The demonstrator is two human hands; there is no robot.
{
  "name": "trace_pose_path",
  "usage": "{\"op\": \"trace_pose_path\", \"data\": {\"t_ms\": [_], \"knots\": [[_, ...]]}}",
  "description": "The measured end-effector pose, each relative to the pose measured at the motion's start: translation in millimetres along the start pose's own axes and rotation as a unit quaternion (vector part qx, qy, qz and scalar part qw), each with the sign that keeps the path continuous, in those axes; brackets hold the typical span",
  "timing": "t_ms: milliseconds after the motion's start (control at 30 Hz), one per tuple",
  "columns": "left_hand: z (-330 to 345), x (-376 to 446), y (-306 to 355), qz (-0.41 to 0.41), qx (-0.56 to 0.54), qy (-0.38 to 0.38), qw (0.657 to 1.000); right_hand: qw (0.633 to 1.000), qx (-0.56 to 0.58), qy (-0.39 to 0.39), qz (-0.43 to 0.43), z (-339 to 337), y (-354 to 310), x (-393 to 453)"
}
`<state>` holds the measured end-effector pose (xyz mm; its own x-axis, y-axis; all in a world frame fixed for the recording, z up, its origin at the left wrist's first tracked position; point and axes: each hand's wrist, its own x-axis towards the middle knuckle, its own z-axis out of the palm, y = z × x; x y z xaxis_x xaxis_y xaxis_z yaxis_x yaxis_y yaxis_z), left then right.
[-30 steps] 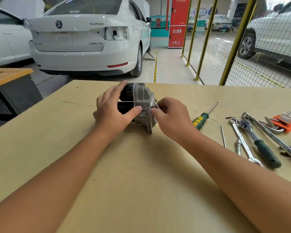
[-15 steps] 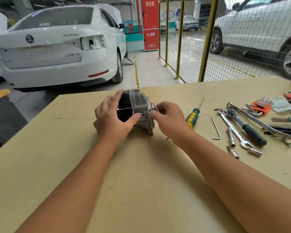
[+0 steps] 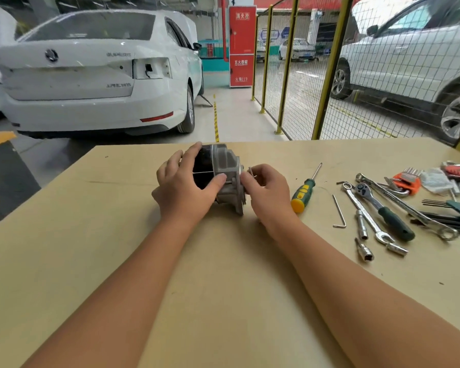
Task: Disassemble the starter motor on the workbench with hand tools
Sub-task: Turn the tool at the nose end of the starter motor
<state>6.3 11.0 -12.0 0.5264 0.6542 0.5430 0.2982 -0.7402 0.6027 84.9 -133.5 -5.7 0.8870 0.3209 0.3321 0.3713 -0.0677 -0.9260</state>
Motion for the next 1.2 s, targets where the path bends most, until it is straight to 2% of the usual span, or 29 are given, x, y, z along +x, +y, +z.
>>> {"op": "trace_pose_path", "data": {"t_ms": [133, 333, 500, 600, 1200], "knots": [[-3, -1, -2, 0.002, -0.002, -0.019, 1.000, 0.999, 0.039, -0.003, 0.013, 0, 3, 1], [-5, -5, 1, 0.003, 0.003, -0.021, 1.000, 1.000, 0.005, 0.007, -0.024, 2, 10, 2], [-1, -3, -1, 0.000, 0.004, -0.003, 1.000, 1.000, 0.008, -0.003, -0.022, 2, 16, 4], [-3, -3, -1, 0.006, -0.001, -0.014, 1.000, 0.999, 0.035, -0.006, -0.028, 1, 13, 3], [-5, -3, 2, -0.002, -0.005, -0.022, 1.000, 0.999, 0.031, -0.015, -0.029, 1, 15, 3]]}}
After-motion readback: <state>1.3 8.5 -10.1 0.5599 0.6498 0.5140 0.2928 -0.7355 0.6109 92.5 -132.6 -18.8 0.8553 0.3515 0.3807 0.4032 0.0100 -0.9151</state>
